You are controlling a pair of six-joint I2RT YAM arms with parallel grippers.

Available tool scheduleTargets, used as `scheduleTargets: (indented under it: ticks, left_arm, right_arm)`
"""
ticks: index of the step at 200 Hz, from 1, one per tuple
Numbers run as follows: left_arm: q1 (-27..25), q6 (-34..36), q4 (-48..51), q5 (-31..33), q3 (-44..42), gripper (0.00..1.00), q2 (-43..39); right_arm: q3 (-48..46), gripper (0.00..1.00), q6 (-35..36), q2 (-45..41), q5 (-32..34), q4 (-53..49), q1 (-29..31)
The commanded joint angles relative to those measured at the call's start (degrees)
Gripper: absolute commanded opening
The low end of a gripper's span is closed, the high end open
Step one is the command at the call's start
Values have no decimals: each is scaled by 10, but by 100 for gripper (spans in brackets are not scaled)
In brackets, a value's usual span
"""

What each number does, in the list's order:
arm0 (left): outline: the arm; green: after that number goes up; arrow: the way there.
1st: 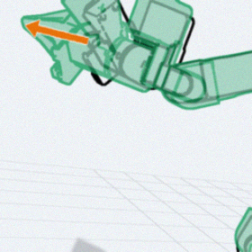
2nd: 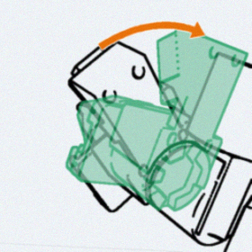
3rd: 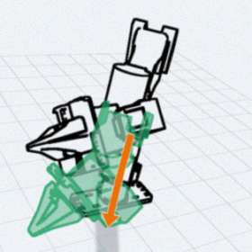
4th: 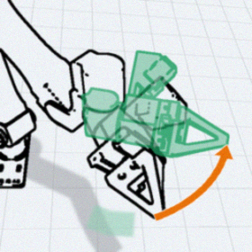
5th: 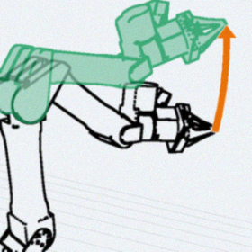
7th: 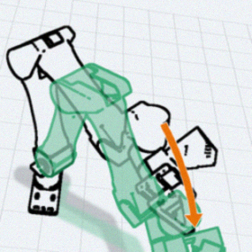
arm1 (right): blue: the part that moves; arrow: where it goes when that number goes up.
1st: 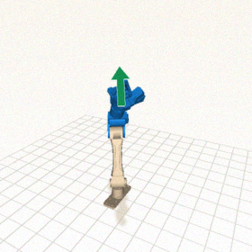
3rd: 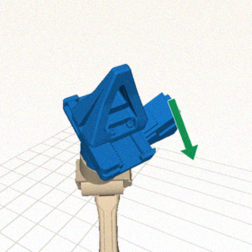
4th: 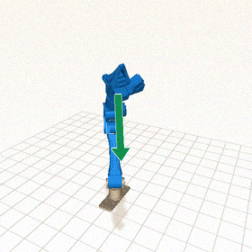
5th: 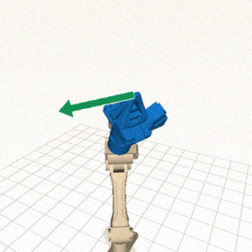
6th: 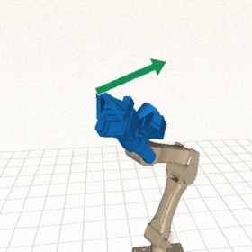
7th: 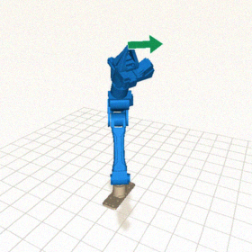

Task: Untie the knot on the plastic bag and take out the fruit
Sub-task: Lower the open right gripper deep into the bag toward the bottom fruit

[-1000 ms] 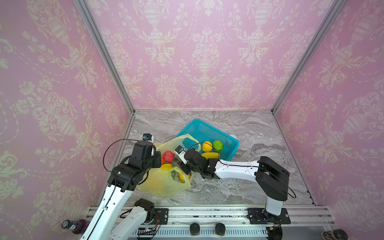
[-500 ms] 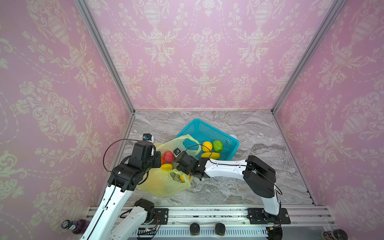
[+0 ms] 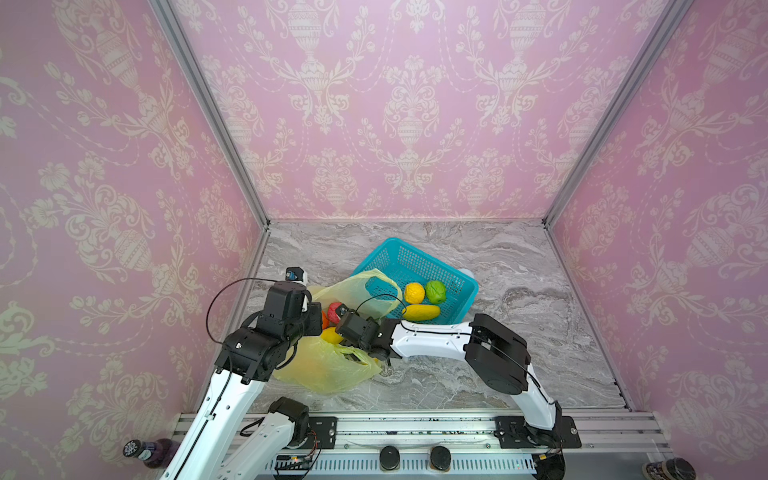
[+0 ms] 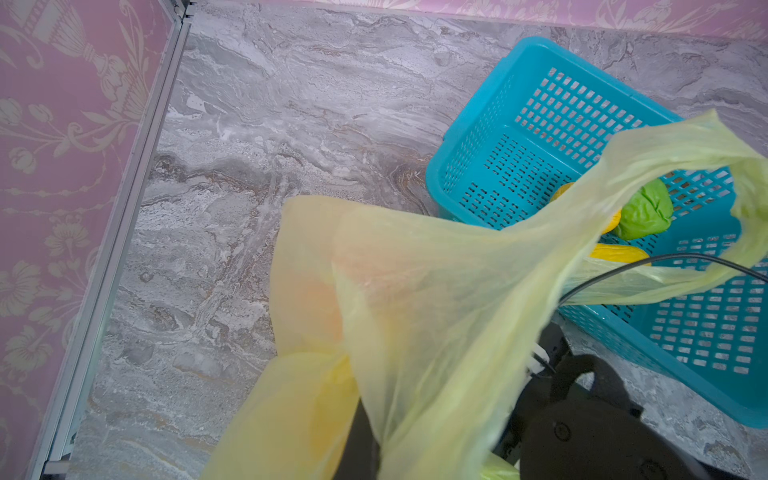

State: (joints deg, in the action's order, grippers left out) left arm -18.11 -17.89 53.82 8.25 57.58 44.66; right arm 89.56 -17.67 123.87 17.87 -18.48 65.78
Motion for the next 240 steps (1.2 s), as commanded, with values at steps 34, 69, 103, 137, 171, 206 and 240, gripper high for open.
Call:
scheduleTargets:
  ticks: [34, 69, 103, 137, 171, 206, 240]
  left_arm:
    - [4, -9, 3, 8, -5, 0, -4]
    - [5, -8, 3, 8, -5, 0, -5]
    - [4, -8, 3, 8, -5, 0, -5]
    - [5, -8, 3, 7, -5, 0, -4]
    - [5, -7, 3, 7, -5, 0, -1]
    - [5, -8, 2, 6, -5, 0, -3]
    - [4, -8, 2, 5, -5, 0, -12]
  right_arm:
    - [-25, 49, -12, -27, -19, 22, 0]
    - [-49, 42, -10, -78, -16, 47, 0]
    - [-78, 35, 9, -151, 0, 82, 0]
    - [-123, 30, 36, -227, 14, 148, -1]
    - [-159, 31, 21, -245, 8, 162, -1]
    - [-176, 35, -48, -202, 6, 131, -1]
    - [-167, 39, -73, -174, 28, 98, -1]
